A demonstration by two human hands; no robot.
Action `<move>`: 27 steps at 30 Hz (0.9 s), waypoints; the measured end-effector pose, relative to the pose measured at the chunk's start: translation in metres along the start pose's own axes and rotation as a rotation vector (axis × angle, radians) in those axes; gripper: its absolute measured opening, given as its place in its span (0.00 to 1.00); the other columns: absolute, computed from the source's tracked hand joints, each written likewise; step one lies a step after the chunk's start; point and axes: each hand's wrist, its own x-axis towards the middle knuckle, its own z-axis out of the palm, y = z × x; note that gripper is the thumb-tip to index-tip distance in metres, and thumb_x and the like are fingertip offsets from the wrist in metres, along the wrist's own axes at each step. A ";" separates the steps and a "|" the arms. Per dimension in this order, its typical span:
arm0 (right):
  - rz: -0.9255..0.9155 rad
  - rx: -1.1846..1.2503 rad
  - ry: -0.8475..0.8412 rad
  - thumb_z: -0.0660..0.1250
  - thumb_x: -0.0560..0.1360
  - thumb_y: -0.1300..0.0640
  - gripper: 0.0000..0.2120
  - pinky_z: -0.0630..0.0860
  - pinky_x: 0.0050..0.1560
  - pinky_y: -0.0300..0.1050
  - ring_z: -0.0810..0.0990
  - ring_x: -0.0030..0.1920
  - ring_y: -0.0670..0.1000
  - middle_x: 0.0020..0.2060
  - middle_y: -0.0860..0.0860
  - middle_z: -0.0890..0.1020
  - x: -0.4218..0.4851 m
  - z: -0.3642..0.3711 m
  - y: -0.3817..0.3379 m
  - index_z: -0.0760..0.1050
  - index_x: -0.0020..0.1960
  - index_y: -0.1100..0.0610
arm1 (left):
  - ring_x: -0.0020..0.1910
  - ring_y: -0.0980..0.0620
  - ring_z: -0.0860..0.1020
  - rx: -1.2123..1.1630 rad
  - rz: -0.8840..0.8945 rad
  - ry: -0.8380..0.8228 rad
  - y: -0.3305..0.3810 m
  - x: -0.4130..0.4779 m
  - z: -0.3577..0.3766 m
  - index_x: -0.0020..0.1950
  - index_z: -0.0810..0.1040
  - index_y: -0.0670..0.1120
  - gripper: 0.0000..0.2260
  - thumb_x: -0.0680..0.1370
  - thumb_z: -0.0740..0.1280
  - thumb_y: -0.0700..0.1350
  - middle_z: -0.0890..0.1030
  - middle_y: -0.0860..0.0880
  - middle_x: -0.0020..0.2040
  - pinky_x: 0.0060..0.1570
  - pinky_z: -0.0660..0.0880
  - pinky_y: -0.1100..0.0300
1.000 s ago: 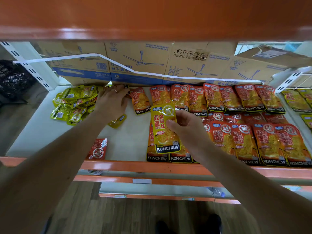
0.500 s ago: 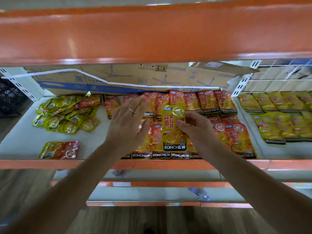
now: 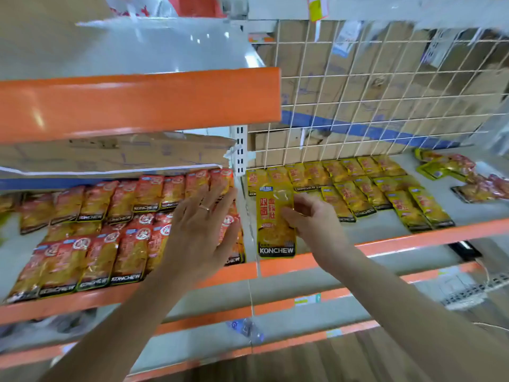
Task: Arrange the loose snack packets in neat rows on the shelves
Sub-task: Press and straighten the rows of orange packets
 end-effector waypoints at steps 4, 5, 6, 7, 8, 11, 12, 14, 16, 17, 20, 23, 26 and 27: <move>0.003 -0.016 0.069 0.70 0.75 0.67 0.11 0.78 0.44 0.41 0.81 0.43 0.46 0.40 0.48 0.84 0.008 -0.055 0.006 0.81 0.47 0.51 | 0.73 0.41 0.70 -0.014 0.033 -0.023 0.041 0.021 0.024 0.75 0.71 0.46 0.25 0.82 0.56 0.56 0.70 0.45 0.76 0.67 0.68 0.40; 0.014 -0.013 0.090 0.70 0.75 0.67 0.11 0.78 0.44 0.40 0.81 0.42 0.46 0.40 0.48 0.84 0.010 -0.067 0.009 0.80 0.47 0.50 | 0.74 0.41 0.69 -0.022 0.036 -0.047 0.048 0.027 0.029 0.75 0.70 0.46 0.25 0.82 0.56 0.56 0.70 0.45 0.76 0.67 0.68 0.39; 0.030 -0.003 0.110 0.70 0.75 0.67 0.12 0.78 0.43 0.38 0.80 0.41 0.46 0.40 0.48 0.84 0.012 -0.076 0.011 0.80 0.47 0.50 | 0.74 0.41 0.69 -0.028 0.032 -0.073 0.053 0.032 0.034 0.76 0.70 0.47 0.25 0.82 0.55 0.57 0.69 0.46 0.76 0.67 0.68 0.39; 0.051 0.006 0.130 0.70 0.75 0.66 0.11 0.78 0.42 0.38 0.80 0.41 0.46 0.41 0.49 0.84 0.016 -0.085 0.016 0.80 0.49 0.51 | 0.74 0.41 0.69 -0.029 0.024 -0.096 0.057 0.036 0.040 0.75 0.70 0.47 0.25 0.82 0.54 0.57 0.69 0.46 0.76 0.67 0.68 0.39; 0.072 0.007 0.143 0.70 0.75 0.66 0.10 0.78 0.43 0.39 0.81 0.42 0.47 0.43 0.52 0.85 0.019 -0.093 0.020 0.80 0.51 0.53 | 0.74 0.41 0.69 -0.023 0.018 -0.116 0.060 0.039 0.045 0.75 0.70 0.46 0.26 0.82 0.54 0.58 0.69 0.45 0.76 0.66 0.69 0.38; 0.098 -0.018 0.158 0.70 0.76 0.65 0.09 0.78 0.43 0.39 0.81 0.41 0.46 0.44 0.54 0.85 0.028 -0.106 0.033 0.80 0.55 0.58 | 0.73 0.41 0.70 0.001 0.005 -0.161 0.060 0.039 0.057 0.74 0.71 0.48 0.25 0.82 0.53 0.59 0.70 0.46 0.75 0.65 0.70 0.40; 0.097 -0.020 0.160 0.70 0.76 0.66 0.08 0.78 0.42 0.39 0.81 0.40 0.45 0.43 0.53 0.85 0.030 -0.106 0.036 0.80 0.51 0.55 | 0.73 0.42 0.70 0.008 0.000 -0.182 0.058 0.039 0.062 0.74 0.71 0.49 0.25 0.81 0.54 0.59 0.71 0.47 0.75 0.65 0.70 0.41; 0.109 -0.025 0.171 0.70 0.76 0.66 0.10 0.79 0.44 0.42 0.81 0.41 0.46 0.42 0.51 0.84 0.035 -0.104 0.044 0.78 0.47 0.51 | 0.72 0.42 0.71 0.038 -0.002 -0.253 0.050 0.040 0.073 0.72 0.73 0.52 0.24 0.80 0.55 0.59 0.71 0.47 0.74 0.65 0.70 0.41; 0.143 -0.045 0.175 0.70 0.76 0.65 0.09 0.81 0.50 0.49 0.82 0.45 0.50 0.44 0.53 0.84 0.039 -0.099 0.055 0.78 0.49 0.51 | 0.71 0.40 0.72 0.082 0.004 -0.353 0.042 0.043 0.085 0.72 0.72 0.55 0.24 0.79 0.55 0.62 0.72 0.46 0.74 0.64 0.70 0.38; 0.158 -0.070 0.168 0.71 0.75 0.65 0.08 0.81 0.53 0.52 0.82 0.47 0.52 0.46 0.54 0.84 0.042 -0.095 0.060 0.79 0.52 0.54 | 0.71 0.39 0.73 0.109 0.020 -0.404 0.038 0.045 0.093 0.72 0.70 0.57 0.25 0.79 0.54 0.64 0.72 0.46 0.74 0.64 0.70 0.37; 0.181 -0.117 0.152 0.72 0.75 0.63 0.10 0.80 0.56 0.58 0.83 0.53 0.61 0.49 0.60 0.84 0.050 -0.082 0.071 0.79 0.56 0.59 | 0.73 0.42 0.70 0.181 0.073 -0.526 0.028 0.047 0.111 0.77 0.62 0.62 0.29 0.78 0.49 0.69 0.69 0.50 0.77 0.68 0.65 0.35; 0.183 -0.146 0.121 0.73 0.74 0.61 0.10 0.80 0.55 0.60 0.83 0.51 0.60 0.48 0.59 0.84 0.057 -0.069 0.080 0.80 0.55 0.58 | 0.73 0.45 0.71 0.186 0.049 -0.512 0.023 0.043 0.118 0.76 0.62 0.62 0.29 0.78 0.46 0.68 0.69 0.52 0.76 0.70 0.63 0.35; 0.163 -0.164 0.090 0.73 0.73 0.61 0.08 0.80 0.54 0.60 0.84 0.50 0.59 0.46 0.56 0.85 0.059 -0.057 0.081 0.81 0.51 0.55 | 0.70 0.44 0.73 0.170 0.002 -0.489 0.019 0.042 0.121 0.73 0.70 0.60 0.28 0.77 0.48 0.67 0.73 0.51 0.73 0.68 0.64 0.35; 0.150 -0.173 0.084 0.73 0.73 0.61 0.07 0.80 0.53 0.59 0.84 0.49 0.59 0.45 0.56 0.85 0.060 -0.053 0.082 0.81 0.50 0.54 | 0.70 0.45 0.73 0.171 -0.002 -0.491 0.018 0.043 0.121 0.72 0.70 0.59 0.28 0.77 0.48 0.67 0.73 0.51 0.73 0.68 0.64 0.35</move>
